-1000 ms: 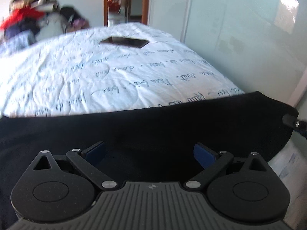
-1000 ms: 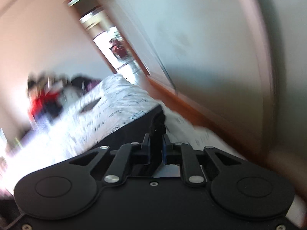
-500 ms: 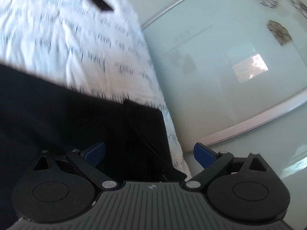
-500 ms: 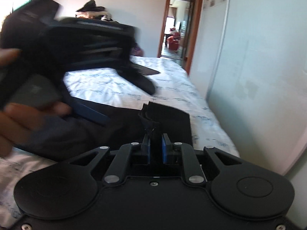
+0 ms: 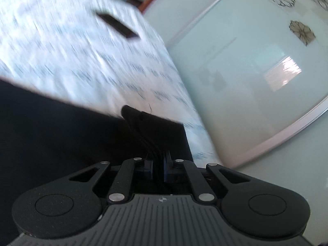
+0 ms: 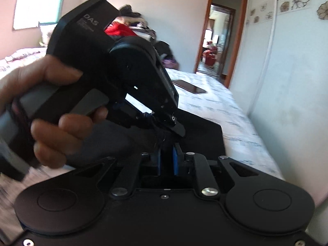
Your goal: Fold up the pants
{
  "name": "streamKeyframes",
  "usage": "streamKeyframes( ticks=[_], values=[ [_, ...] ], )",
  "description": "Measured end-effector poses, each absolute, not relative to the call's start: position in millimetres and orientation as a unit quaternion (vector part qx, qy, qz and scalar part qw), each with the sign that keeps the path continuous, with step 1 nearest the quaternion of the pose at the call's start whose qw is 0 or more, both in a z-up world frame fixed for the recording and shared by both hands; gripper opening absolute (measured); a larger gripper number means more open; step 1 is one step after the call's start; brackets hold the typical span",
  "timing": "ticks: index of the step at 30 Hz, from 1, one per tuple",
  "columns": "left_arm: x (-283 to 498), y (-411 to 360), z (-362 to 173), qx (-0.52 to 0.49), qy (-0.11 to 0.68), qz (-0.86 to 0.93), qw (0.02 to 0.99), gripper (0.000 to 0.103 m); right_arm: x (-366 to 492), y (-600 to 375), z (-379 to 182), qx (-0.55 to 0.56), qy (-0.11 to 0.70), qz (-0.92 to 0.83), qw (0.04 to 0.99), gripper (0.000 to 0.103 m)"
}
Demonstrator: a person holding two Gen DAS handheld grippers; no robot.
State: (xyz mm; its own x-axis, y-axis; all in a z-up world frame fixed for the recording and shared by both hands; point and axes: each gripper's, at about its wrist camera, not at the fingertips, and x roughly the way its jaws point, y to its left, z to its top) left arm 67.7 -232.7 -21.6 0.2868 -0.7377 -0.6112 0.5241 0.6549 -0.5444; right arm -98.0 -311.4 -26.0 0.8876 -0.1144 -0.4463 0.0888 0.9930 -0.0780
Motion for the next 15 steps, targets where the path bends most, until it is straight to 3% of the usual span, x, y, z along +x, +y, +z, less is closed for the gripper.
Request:
streamKeyframes(
  ticks=[6,15],
  values=[
    [52,-183,9,-0.006,0.356,-0.319,0.878,0.008,-71,-284,-23,0.023,0.215,0.040,0.975,0.013],
    [98,-122,0,0.044,0.377,-0.207,0.902,0.008,-13,-241,-36,0.057,0.246,0.124,0.960,0.013]
  ],
)
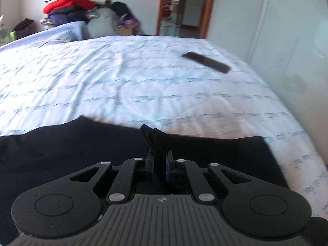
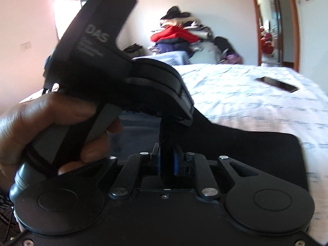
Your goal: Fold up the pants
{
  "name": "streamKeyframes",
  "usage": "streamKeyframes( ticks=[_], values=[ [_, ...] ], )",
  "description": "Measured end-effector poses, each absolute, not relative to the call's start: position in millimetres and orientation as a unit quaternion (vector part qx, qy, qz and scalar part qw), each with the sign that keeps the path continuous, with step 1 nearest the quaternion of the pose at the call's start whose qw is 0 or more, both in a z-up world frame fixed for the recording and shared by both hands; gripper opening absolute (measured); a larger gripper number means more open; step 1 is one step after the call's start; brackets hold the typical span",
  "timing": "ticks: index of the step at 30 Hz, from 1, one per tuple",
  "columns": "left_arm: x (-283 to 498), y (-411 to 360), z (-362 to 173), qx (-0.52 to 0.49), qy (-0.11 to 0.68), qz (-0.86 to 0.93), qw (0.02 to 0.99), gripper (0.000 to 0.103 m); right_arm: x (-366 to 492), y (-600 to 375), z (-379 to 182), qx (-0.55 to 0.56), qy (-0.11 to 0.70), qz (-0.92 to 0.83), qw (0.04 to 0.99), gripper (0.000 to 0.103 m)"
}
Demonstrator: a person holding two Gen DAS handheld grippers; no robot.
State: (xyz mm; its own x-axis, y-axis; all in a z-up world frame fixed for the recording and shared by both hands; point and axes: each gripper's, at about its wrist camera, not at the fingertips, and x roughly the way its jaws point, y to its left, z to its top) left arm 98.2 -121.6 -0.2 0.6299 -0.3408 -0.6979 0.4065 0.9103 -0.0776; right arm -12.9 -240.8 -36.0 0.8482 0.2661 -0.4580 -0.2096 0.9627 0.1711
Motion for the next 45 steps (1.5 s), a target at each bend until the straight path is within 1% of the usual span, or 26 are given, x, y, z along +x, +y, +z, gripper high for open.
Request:
streamKeyframes(
  ticks=[5,6,7,8,9,10,11,13,15,16,18,19,25,27,29,30,32,34,35,36,38,39,41,42,43,45],
  values=[
    [108,-110,-8,0.060,0.368,-0.182,0.910,0.012,-1,-230,-38,0.063,0.258,0.135,0.955,0.013],
    [109,-108,-9,0.061,0.369,-0.179,0.910,0.015,0,-231,-39,0.066,0.263,0.138,0.953,0.013],
    [113,-108,-13,0.064,0.373,-0.173,0.909,0.024,3,-234,-39,0.069,0.274,0.140,0.949,0.013],
    [114,-107,-15,0.068,0.378,-0.167,0.908,0.028,2,-234,-39,0.073,0.285,0.140,0.946,0.016],
    [115,-104,-14,0.067,0.385,-0.159,0.907,0.035,4,-238,-37,0.077,0.290,0.140,0.943,0.025],
    [115,-100,-14,0.064,0.387,-0.144,0.908,0.043,0,-241,-34,0.079,0.288,0.144,0.943,0.027],
    [114,-93,-11,0.057,0.383,-0.137,0.912,0.047,-8,-243,-31,0.081,0.285,0.148,0.944,0.027],
    [108,-76,0,0.036,0.372,-0.132,0.918,0.064,-23,-250,-24,0.084,0.283,0.153,0.943,0.027],
    [100,-57,12,0.017,0.368,-0.129,0.921,0.075,-43,-259,-20,0.087,0.285,0.151,0.943,0.029],
    [95,-47,19,0.010,0.366,-0.128,0.922,0.077,-54,-262,-19,0.089,0.289,0.150,0.941,0.032],
    [83,-29,28,0.008,0.362,-0.125,0.924,0.082,-77,-269,-19,0.103,0.299,0.146,0.937,0.051],
    [77,-23,32,0.015,0.363,-0.123,0.924,0.087,-88,-274,-20,0.111,0.310,0.148,0.932,0.052],
    [40,14,39,0.108,0.400,-0.130,0.901,0.088,-130,-283,-30,0.212,0.366,0.212,0.881,0.052],
    [27,24,47,0.131,0.408,-0.137,0.893,0.088,-140,-289,-18,0.227,0.349,0.222,0.882,0.061],
    [15,32,62,0.133,0.398,-0.145,0.896,0.088,-142,-295,-1,0.187,0.312,0.182,0.914,0.067],
    [11,32,69,0.125,0.389,-0.157,0.899,0.089,-139,-295,5,0.142,0.289,0.144,0.936,0.067],
    [9,23,79,0.102,0.365,-0.202,0.903,0.102,-123,-293,7,0.047,0.262,0.052,0.963,0.068],
    [17,3,75,0.080,0.352,-0.225,0.905,0.103,-97,-293,-3,-0.019,0.256,-0.001,0.966,0.066],
    [23,-9,69,0.073,0.349,-0.229,0.906,0.103,-84,-292,-9,-0.035,0.259,-0.017,0.965,0.063],
    [31,-23,61,0.070,0.345,-0.235,0.906,0.103,-74,-293,-15,-0.044,0.264,-0.028,0.963,0.053],
    [46,-50,41,0.077,0.348,-0.228,0.906,0.099,-61,-296,-24,-0.042,0.275,-0.036,0.960,0.044],
    [52,-63,31,0.084,0.351,-0.219,0.906,0.093,-60,-301,-27,-0.035,0.282,-0.034,0.958,0.043],
    [63,-81,6,0.106,0.362,-0.212,0.902,0.091,-64,-306,-34,-0.031,0.308,-0.026,0.951,0.037],
    [66,-87,-6,0.119,0.372,-0.209,0.896,0.085,-65,-302,-40,-0.041,0.317,-0.022,0.947,0.036],
    [68,-90,-18,0.131,0.387,-0.207,0.889,0.075,-68,-300,-42,-0.054,0.321,-0.019,0.945,0.036],
    [69,-90,-37,0.142,0.411,-0.216,0.874,0.072,-72,-304,-41,-0.059,0.322,-0.015,0.945,0.035]
  ],
)
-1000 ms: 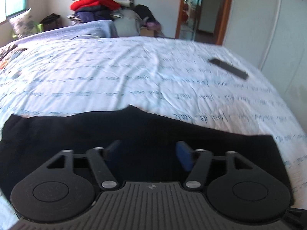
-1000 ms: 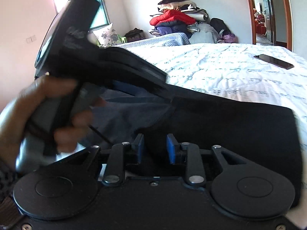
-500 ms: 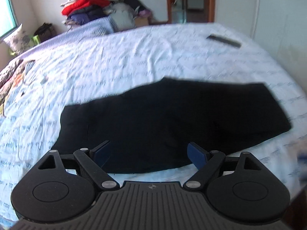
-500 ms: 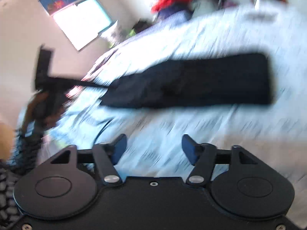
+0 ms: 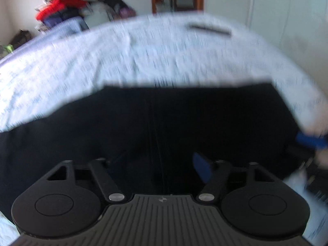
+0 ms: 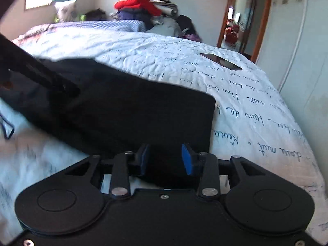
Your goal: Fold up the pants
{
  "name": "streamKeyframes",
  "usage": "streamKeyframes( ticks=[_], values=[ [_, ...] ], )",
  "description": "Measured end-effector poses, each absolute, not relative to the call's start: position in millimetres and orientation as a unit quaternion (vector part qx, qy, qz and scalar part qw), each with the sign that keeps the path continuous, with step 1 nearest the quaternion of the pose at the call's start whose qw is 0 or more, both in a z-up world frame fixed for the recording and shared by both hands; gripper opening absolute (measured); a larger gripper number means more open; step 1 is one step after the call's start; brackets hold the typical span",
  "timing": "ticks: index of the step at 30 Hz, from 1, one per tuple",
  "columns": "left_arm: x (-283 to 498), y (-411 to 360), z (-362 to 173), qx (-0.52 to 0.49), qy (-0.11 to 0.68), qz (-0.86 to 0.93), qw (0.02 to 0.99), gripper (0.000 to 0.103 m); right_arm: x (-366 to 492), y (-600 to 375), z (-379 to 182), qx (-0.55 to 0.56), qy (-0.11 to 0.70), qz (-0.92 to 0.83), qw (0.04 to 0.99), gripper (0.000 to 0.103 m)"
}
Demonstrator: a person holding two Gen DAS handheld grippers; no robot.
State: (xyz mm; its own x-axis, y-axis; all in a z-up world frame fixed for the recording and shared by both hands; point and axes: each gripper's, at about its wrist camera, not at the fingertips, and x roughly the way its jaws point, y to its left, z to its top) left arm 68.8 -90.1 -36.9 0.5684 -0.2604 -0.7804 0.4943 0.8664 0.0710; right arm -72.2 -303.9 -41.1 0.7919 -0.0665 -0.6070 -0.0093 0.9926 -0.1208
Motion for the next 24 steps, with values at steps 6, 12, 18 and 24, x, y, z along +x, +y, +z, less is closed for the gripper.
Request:
streamKeyframes(
  ticks=[6,12,18,24],
  values=[
    [66,-79,-12,0.101,0.399,-0.234,0.881,0.076,-37,-332,-22,-0.006,0.283,-0.015,0.959,0.035],
    [112,-114,-20,0.126,0.406,-0.201,0.883,0.080,31,-352,-43,-0.001,0.332,-0.008,0.943,0.035],
    [140,-117,-32,0.103,0.427,-0.172,0.882,0.082,30,-347,-35,-0.016,0.323,-0.020,0.946,0.035],
    [104,-119,-24,0.144,0.382,-0.175,0.896,0.099,-6,-311,-34,-0.024,0.316,0.035,0.948,0.038]
  ],
)
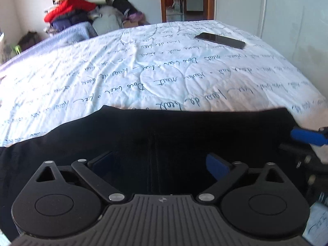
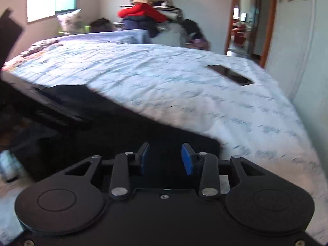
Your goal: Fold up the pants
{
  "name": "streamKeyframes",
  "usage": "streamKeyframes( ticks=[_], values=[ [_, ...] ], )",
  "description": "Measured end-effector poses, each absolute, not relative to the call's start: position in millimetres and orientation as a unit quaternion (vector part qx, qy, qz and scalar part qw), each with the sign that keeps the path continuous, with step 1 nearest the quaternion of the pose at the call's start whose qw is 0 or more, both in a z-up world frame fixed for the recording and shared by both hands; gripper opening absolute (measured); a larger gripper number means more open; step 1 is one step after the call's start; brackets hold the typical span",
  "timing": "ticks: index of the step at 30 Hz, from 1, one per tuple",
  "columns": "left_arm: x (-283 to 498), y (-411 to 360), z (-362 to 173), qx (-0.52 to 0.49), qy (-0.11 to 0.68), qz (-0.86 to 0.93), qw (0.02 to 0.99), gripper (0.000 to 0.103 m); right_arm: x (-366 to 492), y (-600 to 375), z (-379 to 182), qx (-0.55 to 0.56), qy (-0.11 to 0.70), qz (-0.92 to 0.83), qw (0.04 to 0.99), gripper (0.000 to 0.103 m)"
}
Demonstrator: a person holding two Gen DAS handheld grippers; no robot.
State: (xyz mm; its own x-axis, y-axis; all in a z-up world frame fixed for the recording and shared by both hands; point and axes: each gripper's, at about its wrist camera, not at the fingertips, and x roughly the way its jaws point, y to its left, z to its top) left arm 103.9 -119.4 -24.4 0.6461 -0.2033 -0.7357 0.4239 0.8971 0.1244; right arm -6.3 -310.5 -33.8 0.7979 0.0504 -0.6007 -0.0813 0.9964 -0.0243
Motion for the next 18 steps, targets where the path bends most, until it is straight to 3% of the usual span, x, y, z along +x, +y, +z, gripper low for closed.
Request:
streamKeyframes(
  ticks=[6,18],
  values=[
    [101,-132,-37,0.185,0.378,-0.154,0.894,0.102,3,-304,-48,-0.037,0.328,0.000,0.944,0.044],
    [101,-119,-35,0.144,0.406,-0.147,0.890,0.102,-21,-296,-48,-0.011,0.320,-0.011,0.947,0.049]
  ],
)
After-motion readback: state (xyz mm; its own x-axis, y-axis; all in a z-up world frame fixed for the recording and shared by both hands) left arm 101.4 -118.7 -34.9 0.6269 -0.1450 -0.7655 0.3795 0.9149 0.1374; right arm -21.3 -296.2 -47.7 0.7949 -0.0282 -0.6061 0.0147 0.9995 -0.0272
